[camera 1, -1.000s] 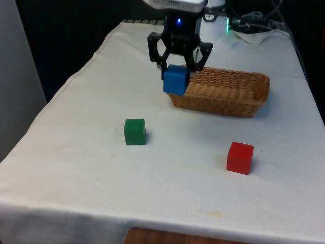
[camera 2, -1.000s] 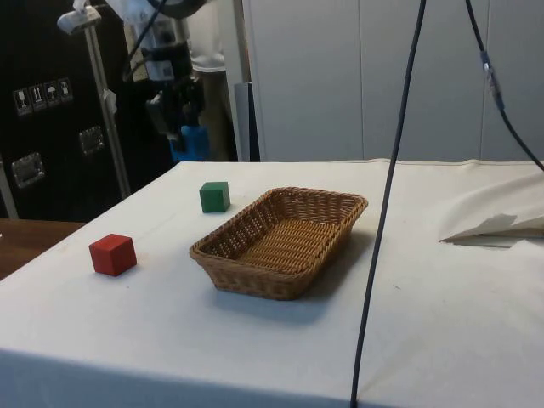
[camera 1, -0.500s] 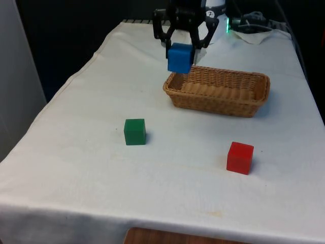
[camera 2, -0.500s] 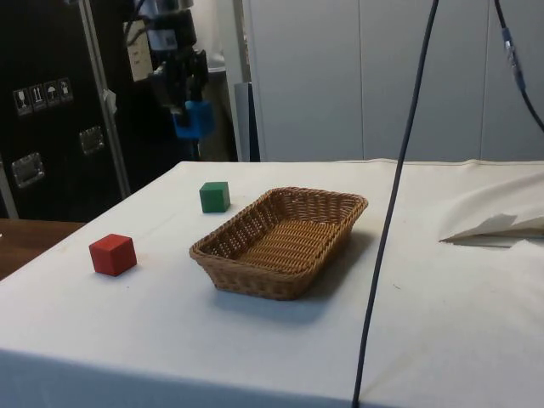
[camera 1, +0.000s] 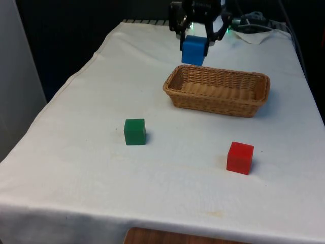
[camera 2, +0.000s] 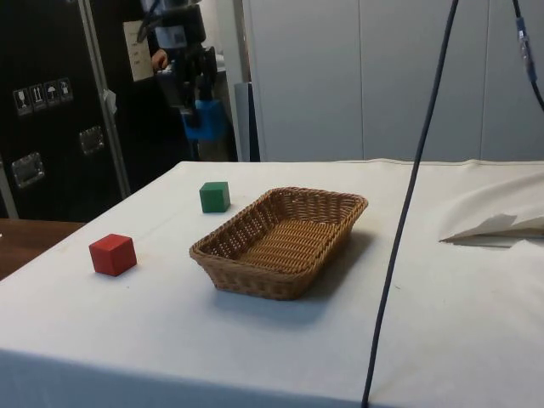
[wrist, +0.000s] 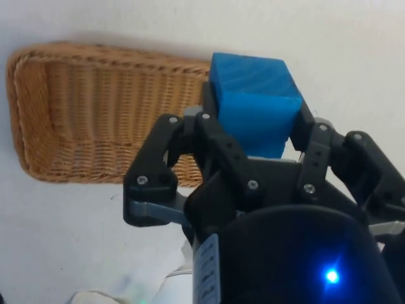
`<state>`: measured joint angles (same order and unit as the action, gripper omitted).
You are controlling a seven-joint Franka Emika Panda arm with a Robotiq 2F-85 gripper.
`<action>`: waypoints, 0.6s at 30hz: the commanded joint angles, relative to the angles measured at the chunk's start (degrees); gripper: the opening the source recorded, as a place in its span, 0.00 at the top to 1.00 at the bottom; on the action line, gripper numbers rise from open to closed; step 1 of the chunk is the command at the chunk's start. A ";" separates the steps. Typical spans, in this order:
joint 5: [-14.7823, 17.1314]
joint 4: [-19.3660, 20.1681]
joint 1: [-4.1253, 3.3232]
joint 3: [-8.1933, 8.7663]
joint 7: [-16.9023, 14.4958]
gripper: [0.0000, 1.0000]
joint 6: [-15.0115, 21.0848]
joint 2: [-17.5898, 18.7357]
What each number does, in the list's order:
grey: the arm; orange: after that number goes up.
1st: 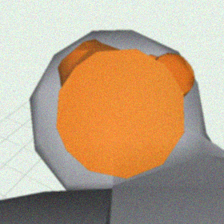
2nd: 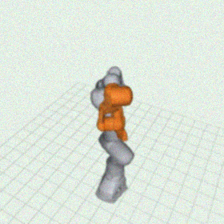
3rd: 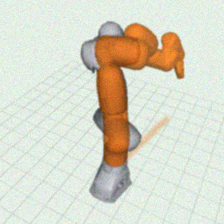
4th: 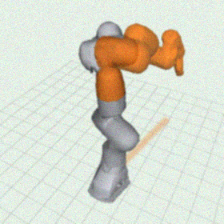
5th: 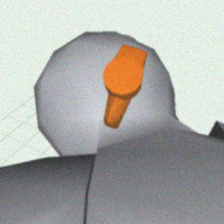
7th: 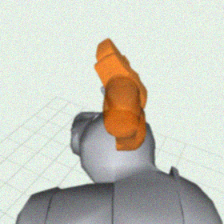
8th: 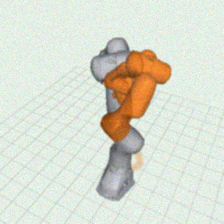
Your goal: Pick up the blue cube and place it into the basket.
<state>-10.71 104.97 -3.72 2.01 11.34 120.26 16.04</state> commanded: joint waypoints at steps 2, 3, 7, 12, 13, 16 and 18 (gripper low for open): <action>-0.80 1.38 -0.46 -0.23 1.03 0.97 0.34 -1.20; -0.97 1.78 -0.46 -0.40 1.32 0.97 0.29 -1.55; -1.66 3.67 -0.52 -1.49 2.46 0.97 0.11 -3.09; -2.52 6.47 -0.57 -2.98 4.13 0.97 0.17 -5.33; -2.64 6.93 -0.57 -3.21 4.35 0.97 0.17 -5.67; -2.81 7.85 -0.52 -3.72 4.87 0.97 0.29 -6.36; -2.92 8.71 -0.46 -4.18 5.33 0.97 0.40 -6.99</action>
<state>-13.18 112.99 -3.95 -2.18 16.04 120.21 9.63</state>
